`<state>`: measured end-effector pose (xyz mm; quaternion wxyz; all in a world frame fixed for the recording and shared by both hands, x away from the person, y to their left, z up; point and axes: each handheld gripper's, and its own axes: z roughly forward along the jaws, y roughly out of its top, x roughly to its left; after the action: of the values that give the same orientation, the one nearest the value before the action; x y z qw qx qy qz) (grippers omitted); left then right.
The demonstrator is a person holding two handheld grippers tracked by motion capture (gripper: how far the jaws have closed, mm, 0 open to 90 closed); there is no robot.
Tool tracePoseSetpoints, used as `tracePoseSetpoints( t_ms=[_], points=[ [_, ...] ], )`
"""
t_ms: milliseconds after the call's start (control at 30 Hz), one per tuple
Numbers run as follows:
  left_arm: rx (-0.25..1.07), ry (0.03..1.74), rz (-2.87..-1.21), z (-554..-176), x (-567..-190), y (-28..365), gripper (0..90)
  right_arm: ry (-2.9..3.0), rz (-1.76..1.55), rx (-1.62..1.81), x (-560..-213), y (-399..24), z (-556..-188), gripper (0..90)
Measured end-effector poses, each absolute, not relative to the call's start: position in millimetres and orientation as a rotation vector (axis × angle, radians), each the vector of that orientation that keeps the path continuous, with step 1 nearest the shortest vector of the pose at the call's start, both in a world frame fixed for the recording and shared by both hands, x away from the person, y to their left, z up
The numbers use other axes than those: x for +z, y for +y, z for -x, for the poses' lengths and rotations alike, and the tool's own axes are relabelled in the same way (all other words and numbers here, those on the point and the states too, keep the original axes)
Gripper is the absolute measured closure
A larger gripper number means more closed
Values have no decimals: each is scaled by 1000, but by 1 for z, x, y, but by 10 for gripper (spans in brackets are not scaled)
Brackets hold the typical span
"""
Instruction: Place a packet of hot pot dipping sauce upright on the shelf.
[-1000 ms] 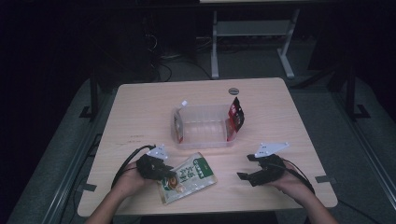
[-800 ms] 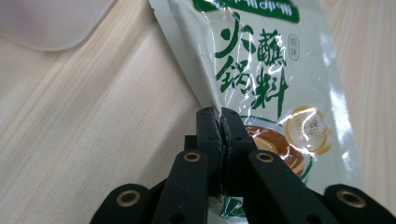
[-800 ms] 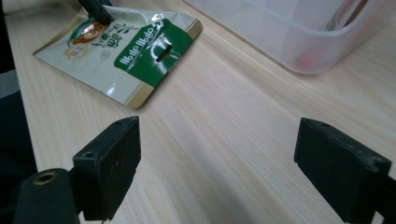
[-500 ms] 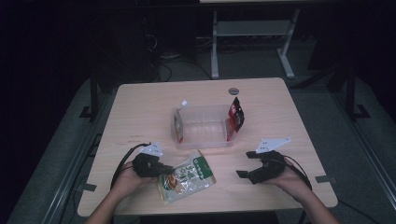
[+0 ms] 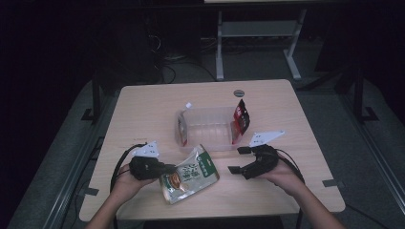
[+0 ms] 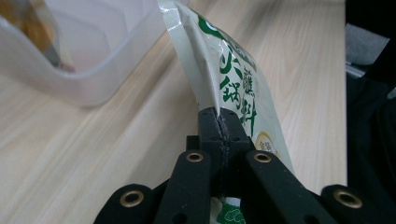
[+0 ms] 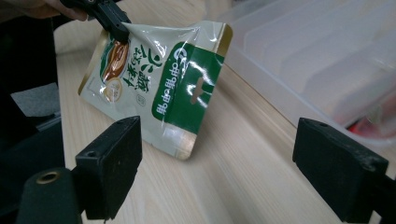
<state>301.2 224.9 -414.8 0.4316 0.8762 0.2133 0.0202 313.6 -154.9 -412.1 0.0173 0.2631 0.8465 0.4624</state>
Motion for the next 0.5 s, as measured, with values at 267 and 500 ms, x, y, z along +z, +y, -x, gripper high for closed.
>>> tracePoseSetpoints(
  t_ms=[267, 500],
  points=[
    [63, 488, -2116, -297, -399, 223, 900, 2675, -762, 1497, -410, -128, -328, 153],
    [52, 458, -2082, -295, -394, 220, 900, 2717, -715, 1581, -410, -104, -339, 154]
  ],
)
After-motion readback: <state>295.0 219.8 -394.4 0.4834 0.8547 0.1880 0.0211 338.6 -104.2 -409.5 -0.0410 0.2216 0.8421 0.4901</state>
